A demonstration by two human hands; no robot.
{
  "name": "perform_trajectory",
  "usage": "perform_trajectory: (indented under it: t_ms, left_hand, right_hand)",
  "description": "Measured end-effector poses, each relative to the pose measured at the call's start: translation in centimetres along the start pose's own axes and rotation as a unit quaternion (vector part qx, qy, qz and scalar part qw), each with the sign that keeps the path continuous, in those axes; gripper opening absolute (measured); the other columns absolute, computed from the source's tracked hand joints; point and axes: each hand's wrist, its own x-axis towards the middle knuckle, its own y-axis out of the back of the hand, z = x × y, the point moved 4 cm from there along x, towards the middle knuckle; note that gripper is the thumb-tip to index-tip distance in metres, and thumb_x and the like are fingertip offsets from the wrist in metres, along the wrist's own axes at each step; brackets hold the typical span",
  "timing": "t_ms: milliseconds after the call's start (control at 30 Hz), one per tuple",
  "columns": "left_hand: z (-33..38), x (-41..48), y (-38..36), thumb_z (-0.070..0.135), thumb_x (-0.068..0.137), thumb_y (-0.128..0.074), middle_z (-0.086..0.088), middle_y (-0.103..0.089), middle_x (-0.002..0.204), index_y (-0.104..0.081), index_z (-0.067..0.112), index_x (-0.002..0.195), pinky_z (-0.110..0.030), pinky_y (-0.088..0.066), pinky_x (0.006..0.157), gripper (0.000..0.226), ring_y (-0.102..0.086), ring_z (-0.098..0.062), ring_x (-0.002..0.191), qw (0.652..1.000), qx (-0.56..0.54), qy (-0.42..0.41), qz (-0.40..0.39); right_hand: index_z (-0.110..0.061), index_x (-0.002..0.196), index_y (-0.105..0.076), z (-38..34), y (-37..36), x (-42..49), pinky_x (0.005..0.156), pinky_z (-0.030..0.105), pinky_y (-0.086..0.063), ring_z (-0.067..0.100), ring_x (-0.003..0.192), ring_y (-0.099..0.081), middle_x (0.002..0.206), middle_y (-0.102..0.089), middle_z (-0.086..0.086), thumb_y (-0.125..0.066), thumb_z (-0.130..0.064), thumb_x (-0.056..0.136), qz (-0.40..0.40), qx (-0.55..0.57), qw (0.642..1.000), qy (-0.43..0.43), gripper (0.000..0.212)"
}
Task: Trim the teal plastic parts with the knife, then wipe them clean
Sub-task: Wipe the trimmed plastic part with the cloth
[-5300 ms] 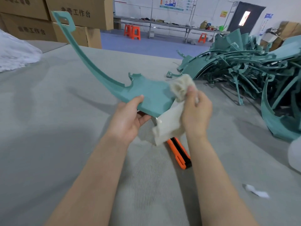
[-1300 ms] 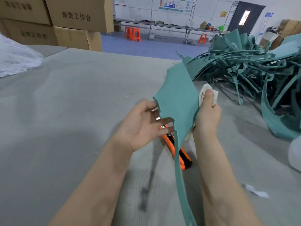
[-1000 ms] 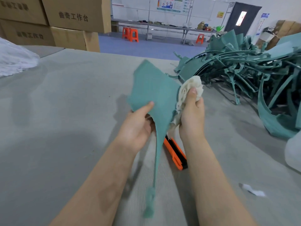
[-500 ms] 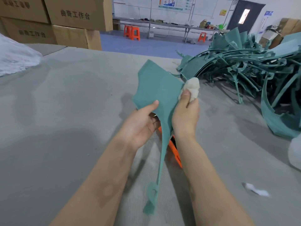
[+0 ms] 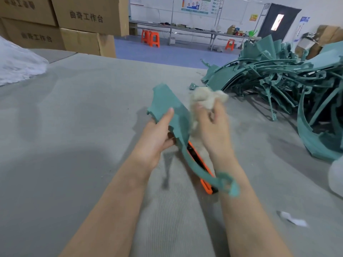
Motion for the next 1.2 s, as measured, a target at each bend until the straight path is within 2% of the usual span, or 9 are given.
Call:
perform_trajectory:
  t_ms: [133,267,433,600,733,900,1000,1100,1200]
  left_hand:
    - [0.6,-0.3,-0.7,0.071,0.083,-0.025,0.004,-0.07,0.116,-0.061,0.031,0.118,-0.032,-0.052,0.091,0.064,-0.065,-0.01,0.109,0.989,0.004,-0.003,-0.15]
    - [1.3,-0.4,-0.1,0.077,0.073,-0.016,0.01,-0.06,0.132,-0.053,0.028,0.134,-0.03,-0.034,0.111,0.087,-0.053,-0.006,0.125,0.979,0.107,-0.032,-0.173]
    - [3.1,0.5,3.3,0.05,0.091,-0.057,0.012,-0.066,0.119,-0.064,0.022,0.119,-0.022,-0.043,0.102,0.04,-0.058,-0.001,0.111,0.948,0.248,-0.166,0.108]
    - [1.6,0.4,4.0,0.036,0.067,-0.073,-0.006,-0.073,0.104,-0.069,0.013,0.106,-0.032,-0.059,0.071,0.046,-0.07,-0.018,0.091,0.995,-0.054,0.067,-0.044]
    - [1.6,0.5,3.2,0.017,0.085,-0.061,-0.004,-0.075,0.088,-0.068,0.008,0.098,-0.023,-0.057,0.059,0.017,-0.073,-0.013,0.076,0.984,-0.169,0.035,-0.052]
    - [2.8,1.1,4.6,0.008,0.096,-0.046,-0.006,-0.076,0.088,-0.07,0.006,0.092,-0.026,-0.058,0.062,0.025,-0.073,-0.016,0.078,0.946,-0.317,-0.055,-0.025]
    - [2.6,1.2,4.4,0.007,0.096,-0.041,-0.007,-0.075,0.098,-0.066,0.009,0.102,-0.035,-0.06,0.07,0.026,-0.073,-0.021,0.088,0.948,-0.309,-0.061,-0.035]
    - [2.0,1.1,3.8,0.023,0.1,-0.045,-0.003,-0.075,0.096,-0.076,0.015,0.092,-0.033,-0.06,0.066,0.033,-0.073,-0.017,0.086,0.961,-0.274,-0.041,-0.016]
    - [1.1,0.9,1.9,0.038,0.102,-0.04,0.0,-0.076,0.091,-0.081,0.022,0.073,-0.027,-0.058,0.061,0.052,-0.073,-0.014,0.083,0.975,-0.217,-0.022,-0.04]
  right_hand:
    - [-0.025,0.135,-0.049,-1.2,-3.5,-2.3,0.106,0.038,-0.042,0.011,0.124,-0.053,0.13,-0.059,-0.002,-0.057,-0.037,0.092,-0.277,0.018,0.96,-0.047,0.045]
    - [-0.017,0.106,-0.062,-1.8,-0.9,-1.1,0.079,0.03,-0.052,0.007,0.086,-0.068,0.094,-0.072,-0.004,-0.061,-0.024,0.094,-0.169,-0.042,0.984,-0.03,0.014]
    - [-0.014,0.097,-0.069,-2.7,0.6,-1.0,0.07,0.026,-0.055,0.014,0.076,-0.07,0.088,-0.074,0.003,-0.059,-0.029,0.089,-0.195,0.19,0.957,-0.097,0.02]
    - [-0.012,0.093,-0.076,-2.9,1.0,-1.8,0.058,0.019,-0.054,0.013,0.069,-0.071,0.083,-0.075,0.005,-0.057,-0.037,0.086,-0.266,0.269,0.915,-0.137,0.032]
    - [-0.022,0.06,-0.075,-1.3,0.5,-1.8,0.035,0.012,-0.042,0.003,0.036,-0.055,0.053,-0.063,-0.005,-0.051,-0.056,0.086,-0.2,0.276,0.905,-0.253,0.048]
    - [-0.014,0.088,-0.063,3.7,2.2,-0.6,0.033,0.015,-0.037,0.016,0.042,-0.056,0.074,-0.065,0.006,-0.032,-0.055,0.1,0.077,0.304,0.87,-0.38,0.052]
    - [-0.016,0.086,-0.057,3.2,3.6,-0.1,0.044,0.017,-0.039,0.016,0.049,-0.055,0.07,-0.06,0.001,-0.036,-0.033,0.098,0.205,0.357,0.857,-0.31,0.029]
    - [-0.013,0.111,-0.051,0.2,5.0,0.5,0.061,0.022,-0.05,0.011,0.079,-0.061,0.097,-0.061,0.003,-0.041,-0.01,0.091,0.285,0.255,0.918,-0.104,0.023]
    - [0.004,0.121,-0.053,-3.5,2.6,-0.3,0.094,0.024,-0.048,0.01,0.105,-0.055,0.116,-0.059,0.015,-0.047,0.005,0.085,0.202,0.084,0.973,0.078,0.037]
